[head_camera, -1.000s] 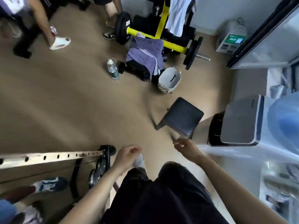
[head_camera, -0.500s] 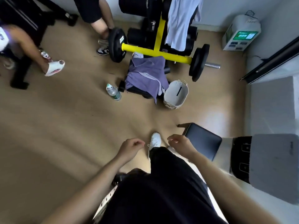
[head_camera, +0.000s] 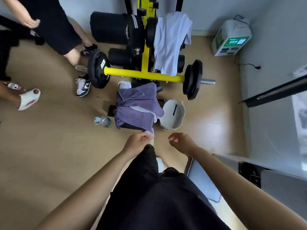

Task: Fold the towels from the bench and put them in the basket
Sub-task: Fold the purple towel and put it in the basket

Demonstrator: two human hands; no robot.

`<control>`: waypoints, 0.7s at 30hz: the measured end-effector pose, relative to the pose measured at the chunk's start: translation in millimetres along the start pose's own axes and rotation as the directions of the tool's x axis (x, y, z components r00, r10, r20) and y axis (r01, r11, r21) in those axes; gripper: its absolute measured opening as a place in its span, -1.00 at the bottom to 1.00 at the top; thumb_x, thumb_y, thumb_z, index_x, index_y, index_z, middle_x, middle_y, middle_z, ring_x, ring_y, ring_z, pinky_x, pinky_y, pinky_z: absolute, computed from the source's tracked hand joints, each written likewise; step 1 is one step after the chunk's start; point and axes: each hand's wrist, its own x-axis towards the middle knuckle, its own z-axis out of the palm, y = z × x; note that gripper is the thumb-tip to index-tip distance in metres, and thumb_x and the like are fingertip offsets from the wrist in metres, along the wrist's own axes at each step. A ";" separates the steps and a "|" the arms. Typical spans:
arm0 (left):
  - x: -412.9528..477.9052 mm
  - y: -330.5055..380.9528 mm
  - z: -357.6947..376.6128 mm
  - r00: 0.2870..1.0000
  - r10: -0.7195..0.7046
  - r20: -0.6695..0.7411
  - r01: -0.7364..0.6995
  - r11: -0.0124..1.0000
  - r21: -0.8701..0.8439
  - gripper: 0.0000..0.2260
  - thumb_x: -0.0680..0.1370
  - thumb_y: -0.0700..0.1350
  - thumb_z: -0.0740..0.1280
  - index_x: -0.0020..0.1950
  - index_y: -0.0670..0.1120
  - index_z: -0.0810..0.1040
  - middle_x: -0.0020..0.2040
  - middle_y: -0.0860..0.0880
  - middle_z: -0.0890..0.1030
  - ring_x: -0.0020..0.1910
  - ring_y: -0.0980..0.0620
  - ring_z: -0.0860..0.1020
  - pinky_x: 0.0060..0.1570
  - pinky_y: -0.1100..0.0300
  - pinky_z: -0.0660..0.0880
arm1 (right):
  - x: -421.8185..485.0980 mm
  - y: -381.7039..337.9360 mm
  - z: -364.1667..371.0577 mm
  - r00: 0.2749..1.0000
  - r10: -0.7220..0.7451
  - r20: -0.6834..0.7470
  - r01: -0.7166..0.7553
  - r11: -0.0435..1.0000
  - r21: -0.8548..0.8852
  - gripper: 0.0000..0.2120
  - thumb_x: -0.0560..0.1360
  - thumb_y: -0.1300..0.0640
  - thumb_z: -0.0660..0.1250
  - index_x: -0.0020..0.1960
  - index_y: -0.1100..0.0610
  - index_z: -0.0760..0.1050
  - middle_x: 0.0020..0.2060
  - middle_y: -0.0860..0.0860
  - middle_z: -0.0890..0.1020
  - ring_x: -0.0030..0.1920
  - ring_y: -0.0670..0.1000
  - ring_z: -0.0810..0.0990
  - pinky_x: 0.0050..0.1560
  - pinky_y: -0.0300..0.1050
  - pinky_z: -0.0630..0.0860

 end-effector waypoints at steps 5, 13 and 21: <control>93.5 26.4 -31.5 0.996 0.042 0.074 -0.043 0.999 0.015 -0.90 0.46 0.05 0.39 -0.17 0.07 0.68 -0.15 0.06 0.74 -0.10 0.10 0.68 0.10 0.05 0.57 | 67.0 -34.6 -48.0 0.998 0.057 -0.038 -0.058 0.998 -0.021 -0.77 0.56 0.08 0.31 0.19 0.06 0.61 0.13 0.03 0.67 0.16 0.08 0.60 0.15 -0.16 0.44; 212.1 32.4 -60.1 0.999 0.040 0.028 -0.044 0.987 0.157 -0.86 0.58 -0.03 0.36 0.04 -0.03 0.67 0.04 -0.01 0.71 0.07 -0.04 0.65 0.16 -0.07 0.57 | 144.5 -61.0 -99.1 0.997 0.077 -0.017 -0.078 0.987 -0.141 -0.72 0.58 0.08 0.29 0.27 0.07 0.56 0.21 0.08 0.63 0.19 0.15 0.59 0.15 -0.13 0.45; 292.3 28.4 -54.3 0.973 0.067 -0.222 0.005 0.952 0.306 -0.82 0.60 -0.03 0.36 0.14 -0.03 0.66 0.05 -0.05 0.72 0.08 -0.13 0.66 0.04 -0.04 0.59 | 247.7 -59.0 -121.0 0.997 -0.049 0.063 0.061 0.977 -0.205 -0.76 0.57 0.12 0.30 0.19 0.11 0.61 0.12 0.10 0.67 0.16 0.15 0.60 0.18 -0.03 0.50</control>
